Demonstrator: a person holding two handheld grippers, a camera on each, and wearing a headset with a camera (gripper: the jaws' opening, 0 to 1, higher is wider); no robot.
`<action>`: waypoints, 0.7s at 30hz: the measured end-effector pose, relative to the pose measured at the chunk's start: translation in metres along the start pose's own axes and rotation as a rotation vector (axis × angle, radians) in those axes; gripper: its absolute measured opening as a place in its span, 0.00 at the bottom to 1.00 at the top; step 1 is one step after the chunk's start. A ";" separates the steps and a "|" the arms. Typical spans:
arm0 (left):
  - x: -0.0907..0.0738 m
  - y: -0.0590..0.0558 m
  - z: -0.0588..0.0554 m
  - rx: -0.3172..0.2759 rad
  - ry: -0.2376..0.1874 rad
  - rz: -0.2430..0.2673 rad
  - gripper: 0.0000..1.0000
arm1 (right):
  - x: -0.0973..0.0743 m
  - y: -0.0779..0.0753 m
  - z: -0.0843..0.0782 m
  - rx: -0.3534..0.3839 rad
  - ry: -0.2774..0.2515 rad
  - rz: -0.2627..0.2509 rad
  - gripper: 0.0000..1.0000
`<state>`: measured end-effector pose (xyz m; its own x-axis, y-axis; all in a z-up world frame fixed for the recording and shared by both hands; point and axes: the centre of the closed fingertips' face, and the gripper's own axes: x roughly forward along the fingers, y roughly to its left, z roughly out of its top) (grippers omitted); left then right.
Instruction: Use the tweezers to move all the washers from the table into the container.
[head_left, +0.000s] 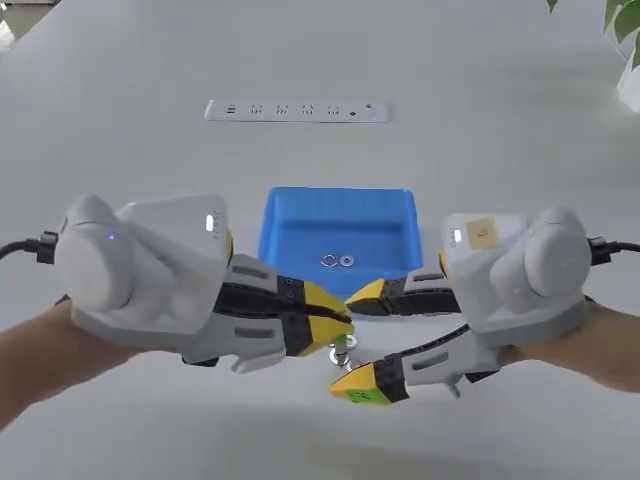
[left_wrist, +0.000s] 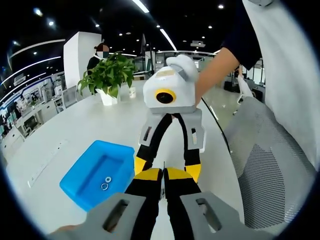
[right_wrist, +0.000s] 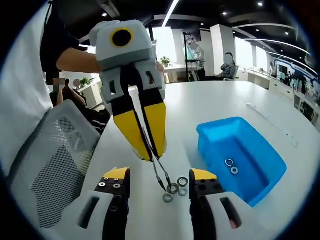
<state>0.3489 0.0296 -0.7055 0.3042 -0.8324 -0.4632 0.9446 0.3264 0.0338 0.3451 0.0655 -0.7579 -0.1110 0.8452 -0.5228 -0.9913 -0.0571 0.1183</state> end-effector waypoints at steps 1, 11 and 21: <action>0.000 0.000 0.000 0.000 -0.001 -0.001 0.06 | 0.002 0.000 -0.001 0.000 0.006 0.005 0.43; 0.001 -0.001 0.001 -0.004 -0.001 -0.004 0.06 | 0.009 -0.004 -0.013 -0.023 0.058 0.029 0.31; 0.002 0.001 0.001 -0.003 0.001 -0.005 0.06 | 0.013 -0.001 -0.017 -0.057 0.076 0.089 0.18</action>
<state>0.3501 0.0279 -0.7055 0.2992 -0.8334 -0.4647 0.9458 0.3235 0.0288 0.3432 0.0678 -0.7792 -0.2016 0.7930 -0.5749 -0.9795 -0.1622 0.1197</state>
